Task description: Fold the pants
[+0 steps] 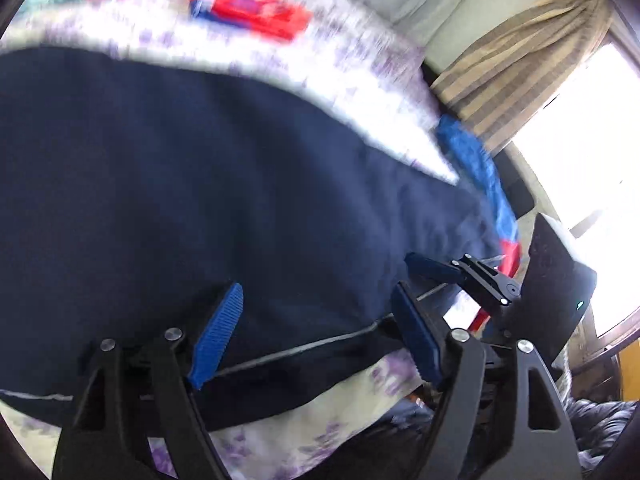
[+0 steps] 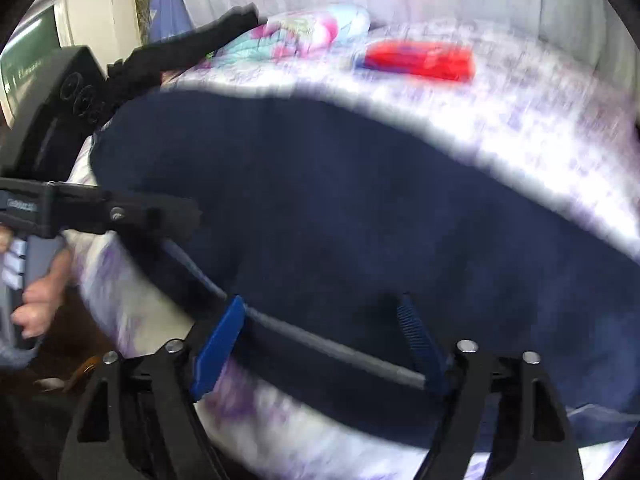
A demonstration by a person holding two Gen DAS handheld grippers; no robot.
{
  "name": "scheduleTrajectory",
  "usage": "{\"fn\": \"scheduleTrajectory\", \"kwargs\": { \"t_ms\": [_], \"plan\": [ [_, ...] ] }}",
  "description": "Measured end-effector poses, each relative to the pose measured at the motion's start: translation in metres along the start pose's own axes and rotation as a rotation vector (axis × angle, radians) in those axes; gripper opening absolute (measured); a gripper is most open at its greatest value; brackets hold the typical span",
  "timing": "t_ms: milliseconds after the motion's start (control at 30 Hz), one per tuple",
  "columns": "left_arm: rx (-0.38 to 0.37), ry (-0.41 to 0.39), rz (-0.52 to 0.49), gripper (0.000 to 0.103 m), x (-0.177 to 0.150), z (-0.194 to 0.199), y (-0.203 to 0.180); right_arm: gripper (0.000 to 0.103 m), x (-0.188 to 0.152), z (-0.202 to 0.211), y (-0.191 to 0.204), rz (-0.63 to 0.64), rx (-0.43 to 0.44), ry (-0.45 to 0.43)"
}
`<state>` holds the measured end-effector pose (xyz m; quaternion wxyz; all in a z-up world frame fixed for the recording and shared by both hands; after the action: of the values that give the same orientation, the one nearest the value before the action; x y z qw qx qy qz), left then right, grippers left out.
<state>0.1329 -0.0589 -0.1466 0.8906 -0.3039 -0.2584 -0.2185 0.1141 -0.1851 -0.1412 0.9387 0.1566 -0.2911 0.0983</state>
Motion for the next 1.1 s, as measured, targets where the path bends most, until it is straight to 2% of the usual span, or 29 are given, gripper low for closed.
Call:
{"fn": "scheduleTrajectory", "kwargs": {
  "t_ms": [100, 133, 200, 233, 300, 367, 467, 533, 600, 633, 667, 700, 767, 933, 1000, 1100],
  "plan": [
    [0.041, -0.026, -0.139, 0.074, -0.019, 0.009, -0.012, 0.088, -0.008, 0.019, 0.003, 0.052, 0.108, 0.081],
    [0.077, -0.032, -0.169, 0.074, -0.026, 0.013, -0.014, 0.088, -0.001, 0.026, 0.001, 0.023, 0.168, 0.105],
    [0.09, -0.064, -0.149, 0.074, -0.026, 0.019, -0.015, 0.088, 0.033, 0.043, -0.005, -0.11, 0.337, 0.107],
    [0.074, -0.08, -0.112, 0.075, -0.022, 0.023, -0.013, 0.088, 0.058, 0.05, -0.009, -0.193, 0.441, 0.099],
    [-0.041, -0.144, -0.023, 0.075, -0.008, 0.033, -0.018, 0.09, 0.107, 0.054, -0.014, -0.327, 0.625, 0.099],
    [-0.117, -0.199, -0.003, 0.081, 0.013, 0.04, -0.027, 0.093, 0.144, 0.041, -0.008, -0.381, 0.757, 0.151],
    [-0.129, -0.202, -0.035, 0.083, 0.032, 0.024, -0.038, 0.093, 0.187, -0.003, -0.002, -0.368, 0.754, 0.229],
    [-0.169, -0.132, -0.035, 0.084, 0.032, -0.003, -0.048, 0.093, 0.203, -0.04, 0.001, -0.418, 0.76, 0.333],
    [-0.194, -0.033, -0.002, 0.084, 0.018, -0.036, -0.05, 0.093, 0.203, -0.063, 0.008, -0.444, 0.757, 0.415],
    [-0.177, -0.035, -0.016, 0.08, 0.013, -0.04, -0.048, 0.093, 0.201, -0.072, 0.01, -0.44, 0.757, 0.457],
    [-0.136, -0.068, -0.1, 0.079, 0.005, -0.036, -0.053, 0.093, 0.193, -0.078, 0.014, -0.427, 0.744, 0.487],
    [-0.114, -0.066, -0.142, 0.08, 0.0, -0.034, -0.056, 0.093, 0.188, -0.086, 0.016, -0.4, 0.716, 0.516],
    [-0.09, -0.062, -0.185, 0.08, -0.005, -0.031, -0.059, 0.093, 0.177, -0.095, 0.024, -0.343, 0.702, 0.581],
    [-0.138, -0.07, -0.137, 0.08, -0.002, -0.028, -0.054, 0.096, 0.16, -0.099, 0.05, -0.271, 0.767, 0.695],
    [-0.128, -0.068, -0.144, 0.08, -0.003, -0.028, -0.055, 0.096, 0.16, -0.097, 0.057, -0.241, 0.763, 0.72],
    [-0.13, -0.067, -0.145, 0.08, -0.001, -0.03, -0.055, 0.096, 0.162, -0.076, 0.06, -0.184, 0.81, 0.724]
  ]
}}
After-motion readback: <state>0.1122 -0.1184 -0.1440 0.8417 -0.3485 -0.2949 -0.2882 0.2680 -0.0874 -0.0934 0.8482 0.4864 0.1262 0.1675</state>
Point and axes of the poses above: each gripper's, at about its wrist camera, not at the fingertips, and z roughly against the way its jaws point, y to its left, x to its top, the point moved 10 cm from there along -z, roughly the way its jaws point, and after that the axes turned 13 degrees about -z, right-handed, at the moved point
